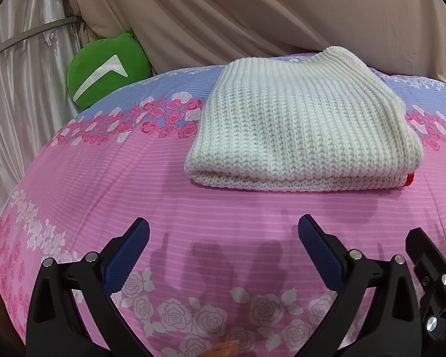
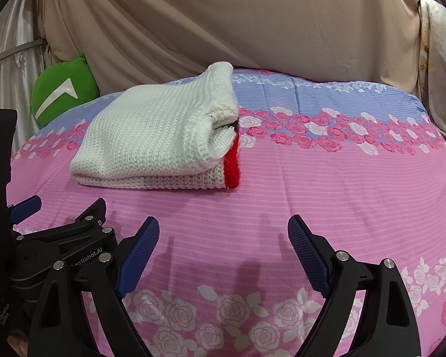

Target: Fold small clothes

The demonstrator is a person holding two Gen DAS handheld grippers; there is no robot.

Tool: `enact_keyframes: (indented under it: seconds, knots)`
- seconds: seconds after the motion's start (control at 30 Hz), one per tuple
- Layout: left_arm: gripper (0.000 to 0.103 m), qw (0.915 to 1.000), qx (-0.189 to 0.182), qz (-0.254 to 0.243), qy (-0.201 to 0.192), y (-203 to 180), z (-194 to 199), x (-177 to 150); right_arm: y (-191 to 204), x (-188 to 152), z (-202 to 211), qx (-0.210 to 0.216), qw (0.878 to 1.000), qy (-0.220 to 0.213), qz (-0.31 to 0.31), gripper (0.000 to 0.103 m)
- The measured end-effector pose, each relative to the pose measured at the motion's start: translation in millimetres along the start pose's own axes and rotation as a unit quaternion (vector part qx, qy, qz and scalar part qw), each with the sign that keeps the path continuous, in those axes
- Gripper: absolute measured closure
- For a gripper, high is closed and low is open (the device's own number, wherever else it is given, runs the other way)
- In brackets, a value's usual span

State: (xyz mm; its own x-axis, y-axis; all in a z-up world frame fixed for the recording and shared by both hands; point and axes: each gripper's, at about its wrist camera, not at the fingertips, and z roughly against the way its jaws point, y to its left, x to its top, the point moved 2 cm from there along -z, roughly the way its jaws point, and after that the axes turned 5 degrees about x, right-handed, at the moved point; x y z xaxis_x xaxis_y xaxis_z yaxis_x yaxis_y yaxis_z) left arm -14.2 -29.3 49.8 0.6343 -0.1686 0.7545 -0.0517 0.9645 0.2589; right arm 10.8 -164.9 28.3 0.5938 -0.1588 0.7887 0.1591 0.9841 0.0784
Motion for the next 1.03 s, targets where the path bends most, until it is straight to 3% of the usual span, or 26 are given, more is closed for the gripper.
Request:
enact_keyframes:
  seconds: [1.03]
  knots:
    - [0.006,0.9999,0.005,0.003,-0.012,-1.3,5.4,-0.4,0.2,1.3,3.1,-0.002,1.000,-0.004,-0.001,0.017]
